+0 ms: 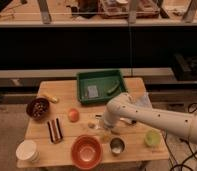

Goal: Place fork in paper cup

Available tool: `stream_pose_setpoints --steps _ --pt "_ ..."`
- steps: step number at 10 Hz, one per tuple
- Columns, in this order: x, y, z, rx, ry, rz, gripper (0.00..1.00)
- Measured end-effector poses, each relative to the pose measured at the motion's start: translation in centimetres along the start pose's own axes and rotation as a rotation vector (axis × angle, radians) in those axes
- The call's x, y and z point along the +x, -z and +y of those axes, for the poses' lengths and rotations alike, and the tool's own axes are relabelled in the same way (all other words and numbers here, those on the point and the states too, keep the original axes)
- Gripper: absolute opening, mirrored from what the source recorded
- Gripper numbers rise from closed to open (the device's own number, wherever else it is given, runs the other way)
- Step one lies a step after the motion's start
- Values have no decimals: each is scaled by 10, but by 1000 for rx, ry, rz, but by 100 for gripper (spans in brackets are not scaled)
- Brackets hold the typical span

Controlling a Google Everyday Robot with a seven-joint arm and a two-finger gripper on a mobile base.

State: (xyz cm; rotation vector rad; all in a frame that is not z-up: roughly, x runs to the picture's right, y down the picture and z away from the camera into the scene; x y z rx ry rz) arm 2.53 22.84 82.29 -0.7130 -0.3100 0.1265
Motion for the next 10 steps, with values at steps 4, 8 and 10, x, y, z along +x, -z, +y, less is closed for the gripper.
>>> stream_pose_setpoints --steps 4,8,10 --pt "-5 -4 1 -6 -2 -7 34" --pt "-8 -6 1 -3 3 -5 14" --pt "-8 -6 1 2 3 -3 10"
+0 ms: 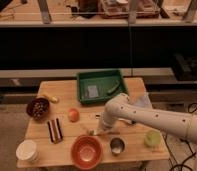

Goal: Place fork in paper cup

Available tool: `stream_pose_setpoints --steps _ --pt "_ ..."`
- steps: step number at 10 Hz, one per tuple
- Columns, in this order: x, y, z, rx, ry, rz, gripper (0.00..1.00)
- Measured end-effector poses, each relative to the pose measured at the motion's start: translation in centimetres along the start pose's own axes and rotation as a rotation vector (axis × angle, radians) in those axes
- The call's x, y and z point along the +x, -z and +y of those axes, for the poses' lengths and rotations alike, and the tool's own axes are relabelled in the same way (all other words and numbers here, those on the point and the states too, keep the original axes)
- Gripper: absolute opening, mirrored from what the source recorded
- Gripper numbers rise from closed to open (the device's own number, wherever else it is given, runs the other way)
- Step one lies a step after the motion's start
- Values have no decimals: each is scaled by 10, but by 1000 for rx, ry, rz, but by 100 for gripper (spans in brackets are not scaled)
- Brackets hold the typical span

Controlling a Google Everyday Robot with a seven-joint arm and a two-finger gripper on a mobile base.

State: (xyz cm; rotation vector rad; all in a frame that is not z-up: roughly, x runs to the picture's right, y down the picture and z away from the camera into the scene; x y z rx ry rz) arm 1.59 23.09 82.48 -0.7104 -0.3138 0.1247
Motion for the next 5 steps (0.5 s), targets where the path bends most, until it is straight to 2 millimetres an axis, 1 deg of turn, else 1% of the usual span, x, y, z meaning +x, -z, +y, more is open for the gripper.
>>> stream_pose_setpoints --steps 3,4,5 --pt "0 4 -3 9 -2 -15 10" --pt "-3 15 -6 16 6 -34 10" --pt "-7 29 -9 24 14 -52 10"
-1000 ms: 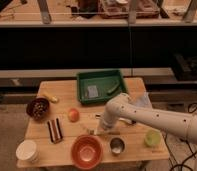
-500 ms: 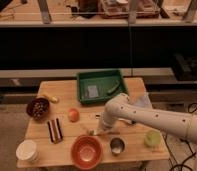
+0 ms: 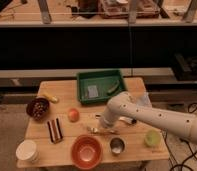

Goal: Place fork in paper cup

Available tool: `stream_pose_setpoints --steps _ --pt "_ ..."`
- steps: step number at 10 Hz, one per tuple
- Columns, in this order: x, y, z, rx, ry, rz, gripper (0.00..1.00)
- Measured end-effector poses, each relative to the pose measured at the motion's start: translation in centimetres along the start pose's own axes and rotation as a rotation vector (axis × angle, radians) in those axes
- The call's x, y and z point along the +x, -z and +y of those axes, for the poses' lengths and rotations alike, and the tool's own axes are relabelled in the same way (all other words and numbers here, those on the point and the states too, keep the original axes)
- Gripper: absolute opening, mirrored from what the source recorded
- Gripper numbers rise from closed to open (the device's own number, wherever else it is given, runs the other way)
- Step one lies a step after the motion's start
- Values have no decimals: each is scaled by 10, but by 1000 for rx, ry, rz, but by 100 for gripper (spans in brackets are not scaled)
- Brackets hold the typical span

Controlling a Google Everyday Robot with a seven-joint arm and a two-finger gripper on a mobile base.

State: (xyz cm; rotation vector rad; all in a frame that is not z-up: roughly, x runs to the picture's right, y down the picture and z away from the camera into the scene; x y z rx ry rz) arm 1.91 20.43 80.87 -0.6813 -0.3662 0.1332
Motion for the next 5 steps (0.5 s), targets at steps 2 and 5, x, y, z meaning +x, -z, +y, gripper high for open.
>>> stream_pose_setpoints --steps 2,5 --pt "-13 35 -7 11 26 -24 10" --pt "-49 99 -15 29 114 -29 12"
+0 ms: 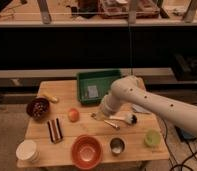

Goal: Place fork in paper cup

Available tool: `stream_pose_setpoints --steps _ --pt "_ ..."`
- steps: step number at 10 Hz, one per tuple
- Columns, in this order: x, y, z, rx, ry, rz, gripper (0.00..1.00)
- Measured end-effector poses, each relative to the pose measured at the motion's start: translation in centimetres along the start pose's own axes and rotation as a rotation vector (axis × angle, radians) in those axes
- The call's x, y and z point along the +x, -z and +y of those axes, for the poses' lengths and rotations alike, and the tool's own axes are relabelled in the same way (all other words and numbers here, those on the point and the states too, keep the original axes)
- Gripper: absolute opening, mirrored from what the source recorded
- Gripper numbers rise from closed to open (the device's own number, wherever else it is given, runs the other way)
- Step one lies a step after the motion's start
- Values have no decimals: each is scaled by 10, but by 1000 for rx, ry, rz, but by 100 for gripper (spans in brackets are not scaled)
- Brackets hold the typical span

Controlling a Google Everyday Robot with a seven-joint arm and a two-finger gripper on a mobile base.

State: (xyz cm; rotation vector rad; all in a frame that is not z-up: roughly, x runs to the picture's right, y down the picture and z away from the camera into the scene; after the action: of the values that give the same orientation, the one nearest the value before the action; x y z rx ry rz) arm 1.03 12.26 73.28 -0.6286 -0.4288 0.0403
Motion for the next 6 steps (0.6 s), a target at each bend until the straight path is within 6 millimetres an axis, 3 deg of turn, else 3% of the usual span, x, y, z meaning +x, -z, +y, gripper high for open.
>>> stream_pose_setpoints --steps 3,4,6 --pt "-18 26 -7 4 -1 35 39" --pt "-18 27 -6 -3 -29 44 52" --pt "-11 16 -3 -14 -67 62 69"
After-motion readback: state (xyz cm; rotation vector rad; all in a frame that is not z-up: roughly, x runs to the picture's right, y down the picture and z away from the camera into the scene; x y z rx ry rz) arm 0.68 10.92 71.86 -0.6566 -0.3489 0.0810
